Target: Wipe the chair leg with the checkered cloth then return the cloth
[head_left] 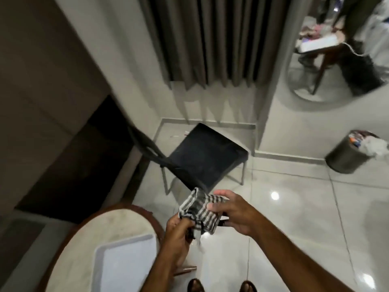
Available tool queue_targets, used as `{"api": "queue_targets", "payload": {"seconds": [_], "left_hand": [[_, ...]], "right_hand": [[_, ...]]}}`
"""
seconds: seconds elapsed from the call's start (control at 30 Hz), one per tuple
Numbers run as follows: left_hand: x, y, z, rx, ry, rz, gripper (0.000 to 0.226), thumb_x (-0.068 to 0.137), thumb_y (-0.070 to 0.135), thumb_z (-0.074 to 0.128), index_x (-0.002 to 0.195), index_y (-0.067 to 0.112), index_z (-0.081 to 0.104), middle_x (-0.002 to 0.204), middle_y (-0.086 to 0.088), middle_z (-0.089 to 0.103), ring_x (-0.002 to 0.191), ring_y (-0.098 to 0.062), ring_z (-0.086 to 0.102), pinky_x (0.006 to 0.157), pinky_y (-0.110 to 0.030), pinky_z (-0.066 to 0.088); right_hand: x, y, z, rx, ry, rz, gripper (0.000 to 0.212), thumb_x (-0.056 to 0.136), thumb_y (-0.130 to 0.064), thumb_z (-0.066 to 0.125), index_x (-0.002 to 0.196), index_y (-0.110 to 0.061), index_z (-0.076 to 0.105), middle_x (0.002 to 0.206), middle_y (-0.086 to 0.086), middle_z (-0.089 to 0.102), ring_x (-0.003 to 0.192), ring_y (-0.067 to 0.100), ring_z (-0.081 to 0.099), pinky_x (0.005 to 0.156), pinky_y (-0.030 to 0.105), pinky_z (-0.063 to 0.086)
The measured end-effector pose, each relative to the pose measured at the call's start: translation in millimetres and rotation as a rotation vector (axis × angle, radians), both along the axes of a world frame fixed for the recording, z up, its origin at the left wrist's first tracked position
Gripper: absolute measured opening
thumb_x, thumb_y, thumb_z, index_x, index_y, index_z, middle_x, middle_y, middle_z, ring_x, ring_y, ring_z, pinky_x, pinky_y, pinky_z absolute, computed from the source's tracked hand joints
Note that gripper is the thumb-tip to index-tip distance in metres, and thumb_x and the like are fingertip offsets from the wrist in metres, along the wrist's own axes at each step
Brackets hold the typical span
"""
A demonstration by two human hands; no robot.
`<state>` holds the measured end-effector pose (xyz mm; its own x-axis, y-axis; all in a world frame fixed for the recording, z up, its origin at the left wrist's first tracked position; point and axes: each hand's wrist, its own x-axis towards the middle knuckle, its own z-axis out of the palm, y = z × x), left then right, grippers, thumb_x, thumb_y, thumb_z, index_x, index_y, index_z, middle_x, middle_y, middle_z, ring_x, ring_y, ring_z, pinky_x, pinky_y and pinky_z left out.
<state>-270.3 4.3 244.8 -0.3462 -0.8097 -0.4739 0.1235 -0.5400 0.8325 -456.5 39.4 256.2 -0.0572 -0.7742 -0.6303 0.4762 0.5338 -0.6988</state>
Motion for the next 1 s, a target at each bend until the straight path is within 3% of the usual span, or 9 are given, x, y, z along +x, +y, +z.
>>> {"api": "queue_targets", "payload": {"seconds": [0.07, 0.27, 0.37, 0.53, 0.67, 0.77, 0.87, 0.93, 1.0], "left_hand": [[37, -3, -10, 0.111, 0.037, 0.104, 0.032, 0.062, 0.003, 0.054, 0.082, 0.005, 0.079, 0.081, -0.015, 0.074, 0.073, -0.024, 0.068, 0.059, -0.029, 0.057], [134, 1, -61, 0.25, 0.001, 0.391, 0.059, 0.077, 0.022, 0.073, 0.13, -0.001, 0.062, 0.136, -0.032, 0.062, 0.127, -0.049, 0.058, 0.112, -0.07, 0.038], [177, 8, -109, 0.365, -0.158, 0.514, 0.051, 0.071, 0.023, 0.084, 0.117, 0.003, 0.071, 0.12, -0.032, 0.071, 0.114, -0.051, 0.067, 0.102, -0.076, 0.046], [227, 11, -177, 0.502, -0.352, 0.732, 0.019, 0.076, 0.003, 0.079, 0.093, 0.001, 0.07, 0.097, -0.033, 0.076, 0.082, -0.042, 0.075, 0.075, -0.056, 0.062], [252, 9, -216, 0.529, -0.435, 0.705, 0.017, 0.08, 0.004, 0.075, 0.092, -0.006, 0.071, 0.101, -0.032, 0.074, 0.095, -0.049, 0.071, 0.089, -0.059, 0.059], [260, 2, -228, 0.641, -0.259, 0.727, 0.031, 0.063, 0.005, 0.07, 0.089, -0.011, 0.065, 0.1, -0.032, 0.068, 0.094, -0.047, 0.064, 0.093, -0.06, 0.054], [264, -8, -229, 0.688, -0.08, 0.632, 0.021, 0.087, -0.001, 0.057, 0.102, -0.016, 0.061, 0.088, -0.029, 0.065, 0.079, -0.038, 0.068, 0.081, -0.049, 0.059], [271, -15, -231, 0.705, -0.209, 0.528, 0.017, 0.097, 0.002, 0.052, 0.094, -0.01, 0.064, 0.073, -0.022, 0.067, 0.055, -0.028, 0.069, 0.056, -0.034, 0.057], [273, -24, -219, 0.681, -0.366, 0.478, 0.025, 0.099, 0.01, 0.055, 0.097, -0.012, 0.066, 0.095, -0.029, 0.072, 0.076, -0.033, 0.073, 0.068, -0.039, 0.058]], "right_hand": [[26, -21, -4, 0.025, 0.077, 0.05, 0.06, 0.064, 0.0, 0.085, 0.115, -0.02, 0.06, 0.111, 0.012, 0.071, 0.093, 0.029, 0.07, 0.074, 0.043, 0.06], [143, -67, -49, 0.074, 0.354, 0.177, 0.041, 0.068, 0.009, 0.077, 0.094, -0.019, 0.061, 0.088, 0.007, 0.069, 0.067, 0.02, 0.061, 0.054, 0.027, 0.049], [205, -76, -92, 0.002, 0.568, 0.301, 0.035, 0.067, 0.006, 0.074, 0.084, -0.023, 0.063, 0.08, -0.002, 0.071, 0.068, 0.015, 0.064, 0.049, 0.015, 0.047], [275, -85, -166, -0.013, 0.71, 0.565, 0.044, 0.066, 0.018, 0.054, 0.083, -0.021, 0.063, 0.085, -0.003, 0.068, 0.071, 0.011, 0.061, 0.052, 0.013, 0.042], [299, -101, -213, 0.052, 0.749, 0.715, 0.035, 0.072, 0.016, 0.055, 0.09, -0.009, 0.072, 0.095, 0.005, 0.069, 0.081, 0.016, 0.062, 0.059, 0.007, 0.044], [311, -114, -236, 0.092, 0.726, 0.936, 0.033, 0.084, 0.007, 0.056, 0.115, 0.002, 0.066, 0.108, 0.015, 0.066, 0.092, 0.025, 0.063, 0.071, 0.017, 0.051], [322, -128, -251, 0.057, 0.807, 1.185, 0.036, 0.09, -0.003, 0.053, 0.125, -0.001, 0.058, 0.126, 0.019, 0.059, 0.117, 0.035, 0.055, 0.094, 0.032, 0.043], [320, -134, -244, 0.04, 0.817, 1.219, 0.035, 0.09, -0.003, 0.055, 0.125, 0.0, 0.057, 0.127, 0.023, 0.058, 0.119, 0.037, 0.054, 0.093, 0.034, 0.043], [312, -134, -228, 0.004, 0.804, 1.159, 0.036, 0.089, 0.001, 0.058, 0.125, 0.004, 0.056, 0.127, 0.026, 0.06, 0.119, 0.038, 0.057, 0.092, 0.036, 0.045]]}}
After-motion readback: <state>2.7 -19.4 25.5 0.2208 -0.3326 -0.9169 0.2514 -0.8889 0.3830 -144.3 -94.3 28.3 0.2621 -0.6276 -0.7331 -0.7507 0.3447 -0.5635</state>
